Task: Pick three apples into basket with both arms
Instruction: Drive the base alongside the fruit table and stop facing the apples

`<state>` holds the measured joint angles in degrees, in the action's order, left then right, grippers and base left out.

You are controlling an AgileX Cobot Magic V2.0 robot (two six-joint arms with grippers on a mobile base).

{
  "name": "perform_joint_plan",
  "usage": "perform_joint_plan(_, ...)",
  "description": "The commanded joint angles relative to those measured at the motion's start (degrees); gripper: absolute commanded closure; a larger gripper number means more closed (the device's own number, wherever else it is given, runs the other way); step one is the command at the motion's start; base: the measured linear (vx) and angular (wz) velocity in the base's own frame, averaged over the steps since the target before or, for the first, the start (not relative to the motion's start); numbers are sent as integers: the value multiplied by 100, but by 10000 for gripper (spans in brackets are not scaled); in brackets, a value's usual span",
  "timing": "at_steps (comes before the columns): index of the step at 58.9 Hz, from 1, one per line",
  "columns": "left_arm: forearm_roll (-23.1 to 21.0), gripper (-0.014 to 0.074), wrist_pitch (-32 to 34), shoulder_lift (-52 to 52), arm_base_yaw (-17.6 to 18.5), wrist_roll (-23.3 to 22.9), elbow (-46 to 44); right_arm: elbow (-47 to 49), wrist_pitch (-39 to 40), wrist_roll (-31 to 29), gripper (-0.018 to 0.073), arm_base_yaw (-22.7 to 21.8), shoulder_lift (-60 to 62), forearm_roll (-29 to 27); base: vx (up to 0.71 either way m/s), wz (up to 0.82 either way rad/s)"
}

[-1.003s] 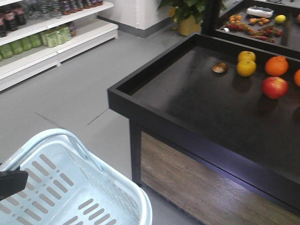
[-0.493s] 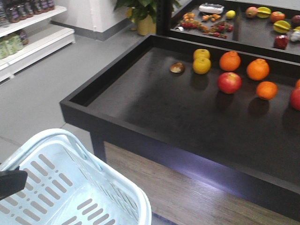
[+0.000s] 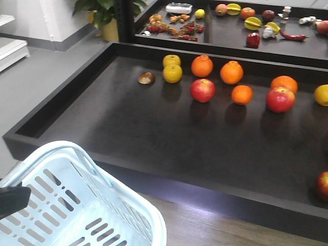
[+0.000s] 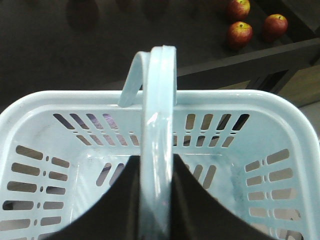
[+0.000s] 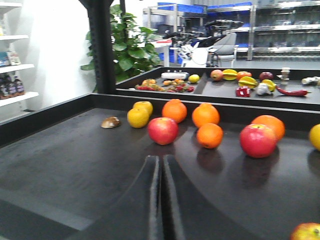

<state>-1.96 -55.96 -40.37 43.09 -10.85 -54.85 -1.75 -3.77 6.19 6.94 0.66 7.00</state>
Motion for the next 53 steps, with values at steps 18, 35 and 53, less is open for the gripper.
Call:
perform_joint_plan(18, -28, 602, 493, -1, 8, -64, -136, -51, 410, -46, 564, -27, 67, 42, 9, -25)
perform_joint_plan(35, -28, 602, 493, -1, 8, -64, -136, -51, 410, -46, 564, -27, 67, 42, 8, -11)
perform_joint_plan(53, -28, 602, 493, -1, 8, -64, -136, -51, 410, -46, 564, -27, 67, 42, 7, -6)
